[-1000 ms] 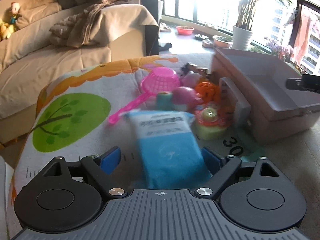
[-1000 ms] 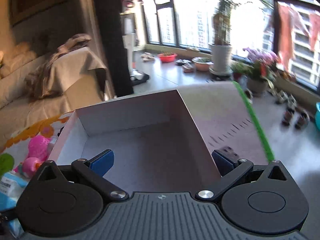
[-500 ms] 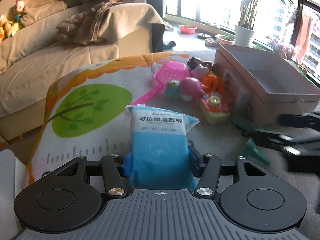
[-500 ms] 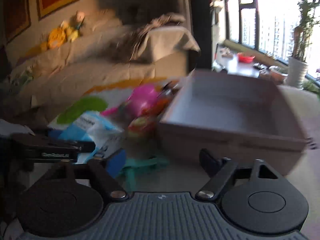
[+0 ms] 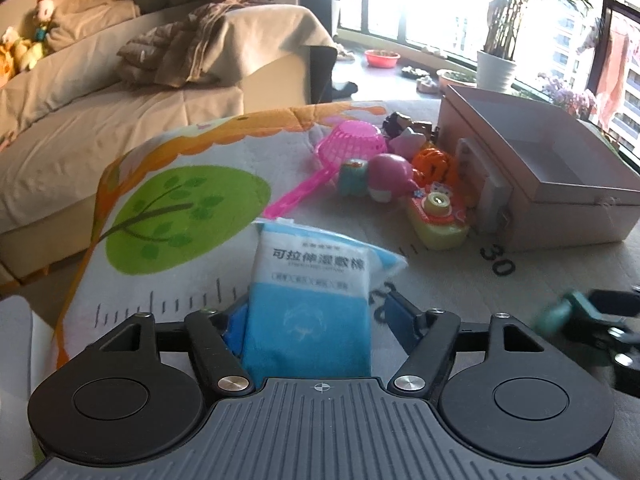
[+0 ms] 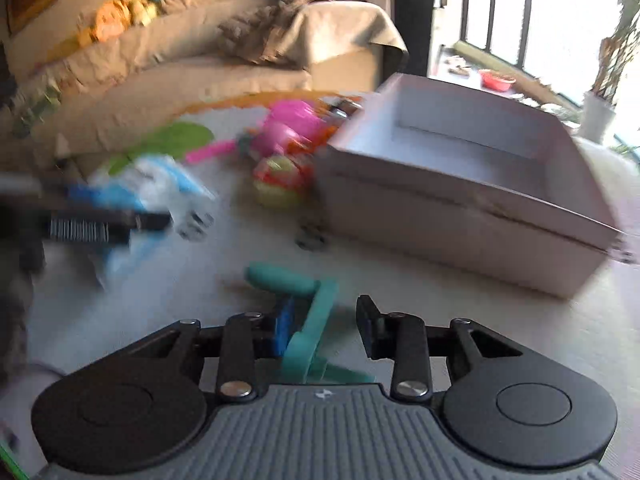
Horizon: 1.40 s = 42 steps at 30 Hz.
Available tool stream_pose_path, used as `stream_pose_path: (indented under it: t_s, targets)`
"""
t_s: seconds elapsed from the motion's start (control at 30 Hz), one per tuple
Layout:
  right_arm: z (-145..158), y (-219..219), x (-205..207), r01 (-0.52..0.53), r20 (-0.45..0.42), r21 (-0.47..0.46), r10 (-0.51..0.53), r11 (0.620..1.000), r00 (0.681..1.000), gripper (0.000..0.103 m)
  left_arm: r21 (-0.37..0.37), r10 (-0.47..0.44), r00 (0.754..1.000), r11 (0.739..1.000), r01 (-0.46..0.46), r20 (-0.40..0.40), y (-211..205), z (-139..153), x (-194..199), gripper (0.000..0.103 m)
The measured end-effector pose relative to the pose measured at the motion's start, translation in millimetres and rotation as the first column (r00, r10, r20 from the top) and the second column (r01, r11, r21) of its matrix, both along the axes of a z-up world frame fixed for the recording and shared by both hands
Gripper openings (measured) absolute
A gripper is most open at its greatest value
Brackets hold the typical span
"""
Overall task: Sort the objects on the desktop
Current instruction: 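Grasp the blue wet-wipe pack with the left tool while the right tool grasps the teal toy, then carry both held items over the pink box and open both tools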
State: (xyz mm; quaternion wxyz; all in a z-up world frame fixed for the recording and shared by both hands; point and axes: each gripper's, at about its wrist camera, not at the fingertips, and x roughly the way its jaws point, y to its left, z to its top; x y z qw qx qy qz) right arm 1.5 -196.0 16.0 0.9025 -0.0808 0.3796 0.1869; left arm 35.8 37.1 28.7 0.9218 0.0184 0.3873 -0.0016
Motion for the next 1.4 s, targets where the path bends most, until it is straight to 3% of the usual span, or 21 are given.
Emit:
stream_pose_path:
  t_s: [0.07,0.17,0.27,0.43,0.6,0.7,0.77,0.87,0.97,1.1,1.23,1.4]
  targets:
    - [1,-11,-6,0.014,0.005,-0.002,-0.014,1.0,1.0,0.032,0.011,-0.003,1.0,1.0,0.003,0.001,-4,-2,4,0.062]
    - [4,-18,-7,0.021,0.003,-0.007,-0.021,1.0,1.0,0.019,0.029,-0.027,1.0,0.999,0.027,0.002,-13,-1,2,0.059]
    - [7,-25,-9,0.012,0.003,-0.002,-0.012,1.0,1.0,0.016,0.032,-0.078,0.997,0.996,0.078,-0.002,-25,4,-9,0.058]
    - [13,-37,-4,0.022,0.002,0.007,-0.022,1.0,1.0,0.011,-0.051,-0.161,0.986,0.985,0.162,0.038,-41,32,-24,0.057]
    - [26,-54,-8,0.051,0.015,0.047,-0.052,0.998,0.999,0.011,-0.05,-0.282,0.946,0.955,0.293,0.159,-79,77,-2,0.058]
    - [34,-61,-13,0.061,0.03,0.07,-0.064,0.996,0.998,0.011,-0.008,-0.328,0.912,0.94,0.34,0.246,-114,96,30,0.059]
    - [37,-64,-13,0.07,0.036,0.076,-0.073,0.995,0.997,0.011,-0.014,-0.331,0.903,0.937,0.348,0.273,-133,100,58,0.062]
    - [40,-67,-11,0.095,0.039,0.081,-0.098,0.992,0.994,0.011,-0.046,-0.311,0.912,0.941,0.334,0.269,-143,101,81,0.077]
    - [51,-73,-11,0.111,0.064,0.095,-0.117,0.989,0.991,0.011,-0.074,-0.301,0.908,0.939,0.335,0.293,-122,97,67,0.098]
    - [81,-83,6,0.126,0.126,0.151,-0.145,0.98,0.981,0.011,-0.022,-0.223,0.933,0.971,0.239,0.283,-81,78,39,0.098]
    - [103,-75,49,0.135,0.2,0.16,-0.166,0.978,0.966,0.011,-0.026,-0.188,0.959,0.98,0.198,0.213,-57,56,16,0.099]
    - [95,-57,109,0.171,0.158,0.143,-0.193,0.975,0.968,0.015,0.009,-0.165,0.975,0.986,0.166,0.147,-37,30,2,0.099]
